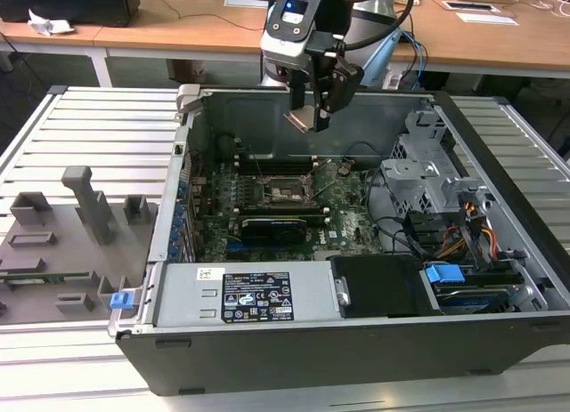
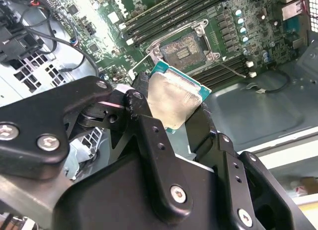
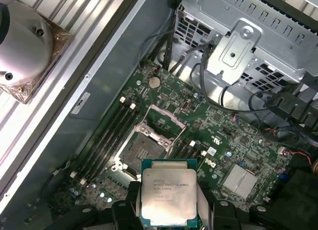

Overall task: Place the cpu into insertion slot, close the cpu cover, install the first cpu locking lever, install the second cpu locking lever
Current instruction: 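Place the cpu into insertion slot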

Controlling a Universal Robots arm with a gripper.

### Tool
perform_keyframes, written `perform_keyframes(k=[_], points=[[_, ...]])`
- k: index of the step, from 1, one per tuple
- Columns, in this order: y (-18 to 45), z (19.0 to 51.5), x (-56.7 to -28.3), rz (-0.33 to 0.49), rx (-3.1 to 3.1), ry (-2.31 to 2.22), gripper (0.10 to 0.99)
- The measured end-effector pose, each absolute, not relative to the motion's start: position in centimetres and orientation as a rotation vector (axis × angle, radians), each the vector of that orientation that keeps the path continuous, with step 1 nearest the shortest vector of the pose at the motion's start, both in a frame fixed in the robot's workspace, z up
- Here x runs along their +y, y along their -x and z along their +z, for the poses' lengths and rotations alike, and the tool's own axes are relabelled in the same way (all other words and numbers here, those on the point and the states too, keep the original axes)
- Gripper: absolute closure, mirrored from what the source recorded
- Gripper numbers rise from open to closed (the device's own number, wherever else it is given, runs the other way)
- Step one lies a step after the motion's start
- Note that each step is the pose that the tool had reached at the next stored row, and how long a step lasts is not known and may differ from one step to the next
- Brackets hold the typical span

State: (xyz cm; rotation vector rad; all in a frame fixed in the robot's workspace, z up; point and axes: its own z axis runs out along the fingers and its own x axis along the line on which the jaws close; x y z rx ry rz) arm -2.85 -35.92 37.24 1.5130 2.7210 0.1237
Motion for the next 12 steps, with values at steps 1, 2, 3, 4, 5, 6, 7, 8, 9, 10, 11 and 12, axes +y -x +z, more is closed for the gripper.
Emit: perform_keyframes(k=[1, 2, 3, 4, 5, 6, 7, 8, 9, 10, 11, 12], points=[[2.85, 37.24, -35.92, 0.123, 2.715, -1.523, 0.549], [2.85, 37.23, -35.92, 0.122, 2.708, -1.534, 0.549], [2.85, 37.23, -35.92, 0.122, 2.703, -1.542, 0.549], [2.86, 37.23, -35.92, 0.121, 2.698, -1.55, 0.549], [2.86, 37.23, -35.92, 0.121, 2.694, -1.557, 0.549], [2.86, 37.22, -35.92, 0.121, 2.691, -1.563, 0.549], [2.86, 37.22, -35.92, 0.121, 2.688, -1.567, 0.549], [2.86, 37.22, -35.92, 0.121, 2.685, -1.572, 0.549], [2.86, 37.22, -35.92, 0.121, 2.682, -1.577, 0.549], [2.86, 37.21, -35.92, 0.121, 2.678, -1.582, 0.549], [2.87, 37.21, -35.92, 0.121, 2.673, -1.591, 0.549], [2.87, 37.21, -35.92, 0.121, 2.669, -1.597, 0.549]])
